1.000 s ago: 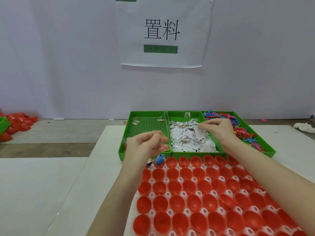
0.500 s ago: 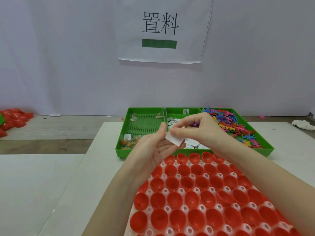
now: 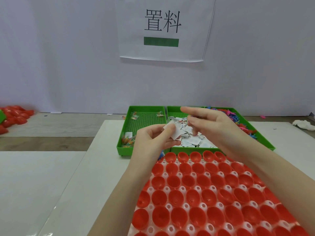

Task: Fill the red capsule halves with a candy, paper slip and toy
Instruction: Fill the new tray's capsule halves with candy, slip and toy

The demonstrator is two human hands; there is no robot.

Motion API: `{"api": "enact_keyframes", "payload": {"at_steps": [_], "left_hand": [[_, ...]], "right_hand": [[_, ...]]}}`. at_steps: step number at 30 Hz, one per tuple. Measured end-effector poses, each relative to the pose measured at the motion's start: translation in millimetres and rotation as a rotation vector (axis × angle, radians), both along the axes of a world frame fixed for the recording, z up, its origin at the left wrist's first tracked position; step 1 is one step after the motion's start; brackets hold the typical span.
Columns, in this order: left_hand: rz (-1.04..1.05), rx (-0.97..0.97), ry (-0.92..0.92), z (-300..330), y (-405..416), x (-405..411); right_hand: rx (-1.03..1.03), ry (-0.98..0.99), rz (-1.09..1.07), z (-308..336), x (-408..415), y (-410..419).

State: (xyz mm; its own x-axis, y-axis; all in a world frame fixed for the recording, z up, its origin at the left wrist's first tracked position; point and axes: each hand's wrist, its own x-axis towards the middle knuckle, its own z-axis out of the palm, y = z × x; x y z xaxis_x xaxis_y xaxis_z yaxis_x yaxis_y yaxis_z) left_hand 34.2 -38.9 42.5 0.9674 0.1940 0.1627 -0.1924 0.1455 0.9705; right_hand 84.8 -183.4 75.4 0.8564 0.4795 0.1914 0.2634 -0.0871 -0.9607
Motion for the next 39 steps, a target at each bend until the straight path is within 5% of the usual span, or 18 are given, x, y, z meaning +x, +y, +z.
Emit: {"api": "enact_keyframes", "payload": {"at_steps": [3, 7, 18, 30, 36, 39], "left_hand": [[0.005, 0.049, -0.044, 2.5, 1.5, -1.2], [0.005, 0.101, -0.087, 4.5, 3.9, -1.5], [-0.226, 0.221, -0.102, 8.2, 14.2, -5.2], [-0.181, 0.137, -0.09, -1.5, 13.7, 1.7], [-0.1, 0.352, 0.006, -11.5, 14.4, 10.8], [0.097, 0.786, -0.011, -27.3, 19.2, 16.9]], "right_hand": [[-0.067, -0.198, -0.039, 3.0, -6.8, -4.8], [-0.051, -0.252, -0.034, 13.1, -11.3, -8.0], [-0.404, -0.5, 0.024, 30.6, -23.0, -3.4], [-0.48, -0.439, -0.029, 24.4, -9.2, 13.0], [-0.425, -0.369, -0.102, -0.8, 6.5, 20.6], [-0.377, -0.25, -0.124, -25.4, 17.3, 22.1]]}}
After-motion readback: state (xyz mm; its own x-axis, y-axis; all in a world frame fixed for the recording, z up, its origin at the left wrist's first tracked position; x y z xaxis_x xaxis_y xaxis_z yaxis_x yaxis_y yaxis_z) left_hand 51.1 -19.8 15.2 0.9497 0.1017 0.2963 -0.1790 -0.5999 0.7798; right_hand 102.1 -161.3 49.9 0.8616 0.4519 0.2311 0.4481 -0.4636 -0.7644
